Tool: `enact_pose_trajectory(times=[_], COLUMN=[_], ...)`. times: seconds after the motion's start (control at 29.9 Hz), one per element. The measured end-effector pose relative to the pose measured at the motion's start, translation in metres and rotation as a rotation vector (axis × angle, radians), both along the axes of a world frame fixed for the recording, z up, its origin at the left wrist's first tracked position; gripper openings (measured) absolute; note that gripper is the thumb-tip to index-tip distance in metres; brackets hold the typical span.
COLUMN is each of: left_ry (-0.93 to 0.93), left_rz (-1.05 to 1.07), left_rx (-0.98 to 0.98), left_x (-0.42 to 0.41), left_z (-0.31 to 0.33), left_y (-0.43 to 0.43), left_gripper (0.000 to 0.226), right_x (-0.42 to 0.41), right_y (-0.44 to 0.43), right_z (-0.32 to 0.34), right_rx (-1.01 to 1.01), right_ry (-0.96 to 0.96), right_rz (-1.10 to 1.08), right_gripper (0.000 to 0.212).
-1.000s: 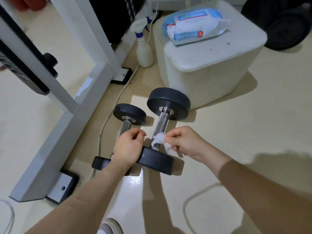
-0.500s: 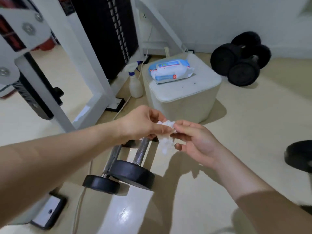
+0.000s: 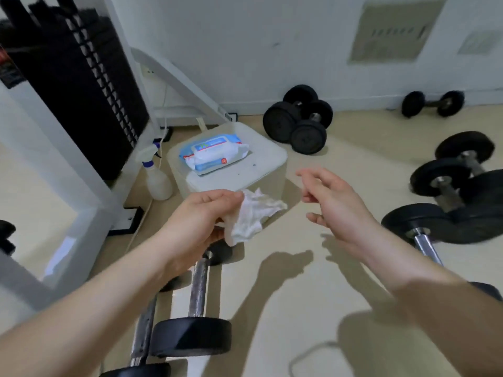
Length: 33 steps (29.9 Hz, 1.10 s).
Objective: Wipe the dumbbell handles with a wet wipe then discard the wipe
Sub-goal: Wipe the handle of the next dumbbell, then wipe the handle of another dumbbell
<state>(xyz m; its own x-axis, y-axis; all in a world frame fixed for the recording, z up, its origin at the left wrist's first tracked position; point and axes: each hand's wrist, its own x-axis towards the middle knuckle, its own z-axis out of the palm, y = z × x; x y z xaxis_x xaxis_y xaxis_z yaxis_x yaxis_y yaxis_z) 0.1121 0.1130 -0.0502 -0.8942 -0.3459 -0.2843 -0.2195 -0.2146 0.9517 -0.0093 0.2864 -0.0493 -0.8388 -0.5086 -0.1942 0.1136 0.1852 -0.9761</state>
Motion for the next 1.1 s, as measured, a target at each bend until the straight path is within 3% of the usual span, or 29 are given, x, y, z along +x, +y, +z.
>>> enact_pose_trajectory(times=[0.1, 0.17, 0.37, 0.53, 0.74, 0.94, 1.1], left_ry=[0.062, 0.116, 0.262, 0.303, 0.219, 0.152, 0.107], left_rz=[-0.082, -0.197, -0.502, -0.629, -0.512, -0.401, -0.496], left_rx=[0.097, 0.143, 0.259, 0.279, -0.067, -0.185, -0.326], left_x=[-0.027, -0.045, -0.091, -0.11, -0.126, -0.157, -0.192], left_z=[-0.008, -0.007, -0.009, -0.005, 0.001, 0.009, 0.013], left_y=[0.012, 0.023, 0.061, 0.105, 0.136, 0.193, 0.265], left_gripper=[0.021, 0.032, 0.026, 0.029, 0.014, 0.009, 0.025], right_x=[0.003, 0.005, -0.015, -0.02, -0.044, -0.08, -0.115], right_y=[0.016, 0.02, 0.059, 0.103, 0.146, 0.223, 0.295], right_z=[0.018, 0.027, 0.061, 0.064, 0.041, 0.037, 0.027], right_rx=[0.125, 0.197, 0.156, 0.267, 0.066, 0.143, -0.189], right_ry=[0.113, 0.102, -0.163, -0.116, -0.184, 0.049, -0.181], right_rz=[0.275, 0.356, 0.067, -0.026, -0.026, 0.076, 0.153], right_gripper=[0.063, 0.076, 0.049, 0.051, 0.041, 0.008, 0.022])
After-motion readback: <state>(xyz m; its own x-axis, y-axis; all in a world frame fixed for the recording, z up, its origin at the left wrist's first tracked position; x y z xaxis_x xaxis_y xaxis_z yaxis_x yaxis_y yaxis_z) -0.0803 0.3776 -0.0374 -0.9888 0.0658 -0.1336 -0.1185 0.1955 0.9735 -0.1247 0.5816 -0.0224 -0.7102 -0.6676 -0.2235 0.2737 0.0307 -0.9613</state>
